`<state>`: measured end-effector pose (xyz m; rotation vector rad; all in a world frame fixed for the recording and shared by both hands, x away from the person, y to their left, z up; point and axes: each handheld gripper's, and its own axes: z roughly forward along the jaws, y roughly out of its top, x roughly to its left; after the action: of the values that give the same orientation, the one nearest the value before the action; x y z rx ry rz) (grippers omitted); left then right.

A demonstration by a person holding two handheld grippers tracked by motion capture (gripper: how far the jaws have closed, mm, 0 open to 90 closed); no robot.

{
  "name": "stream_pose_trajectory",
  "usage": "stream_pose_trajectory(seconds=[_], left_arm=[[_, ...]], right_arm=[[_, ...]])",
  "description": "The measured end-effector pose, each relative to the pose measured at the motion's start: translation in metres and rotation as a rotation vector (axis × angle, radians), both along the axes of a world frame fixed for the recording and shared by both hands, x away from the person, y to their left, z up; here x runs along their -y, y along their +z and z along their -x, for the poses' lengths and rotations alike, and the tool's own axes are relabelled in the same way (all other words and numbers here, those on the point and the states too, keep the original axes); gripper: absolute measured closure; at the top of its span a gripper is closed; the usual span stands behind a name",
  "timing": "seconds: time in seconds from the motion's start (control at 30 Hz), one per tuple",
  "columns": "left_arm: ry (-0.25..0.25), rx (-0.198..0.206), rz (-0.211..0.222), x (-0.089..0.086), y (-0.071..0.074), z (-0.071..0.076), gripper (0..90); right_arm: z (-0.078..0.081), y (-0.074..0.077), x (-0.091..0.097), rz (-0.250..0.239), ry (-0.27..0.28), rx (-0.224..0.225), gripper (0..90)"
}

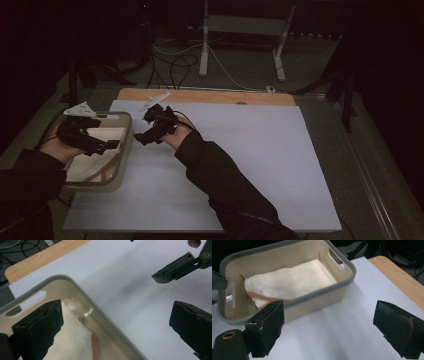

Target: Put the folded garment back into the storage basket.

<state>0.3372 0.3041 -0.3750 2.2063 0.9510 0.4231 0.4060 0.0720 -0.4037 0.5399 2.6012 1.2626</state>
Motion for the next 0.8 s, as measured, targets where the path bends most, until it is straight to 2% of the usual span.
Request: stream_pose_trajectory(seconds=[0.17, 0.3, 0.63, 0.8], left_arm=[[-0.054, 0.019, -0.001, 0.021, 0.002, 0.001, 0.6], [-0.090, 0.031, 0.008, 0.038, 0.002, 0.001, 0.7], [-0.143, 0.052, 0.024, 0.073, 0.001, 0.001, 0.7], [-0.170, 0.047, 0.023, 0.089, -0.004, 0.000, 0.6]], right_arm=[[-0.003, 0.001, 0.020, 0.014, -0.014, 0.011, 10.2], [-0.006, 0.003, 0.036, 0.006, -0.026, 0.018, 10.2], [-0.006, 0.004, 0.073, 0.001, -0.058, 0.020, 10.2], [-0.003, 0.002, 0.088, 0.011, -0.059, 0.030, 10.2]])
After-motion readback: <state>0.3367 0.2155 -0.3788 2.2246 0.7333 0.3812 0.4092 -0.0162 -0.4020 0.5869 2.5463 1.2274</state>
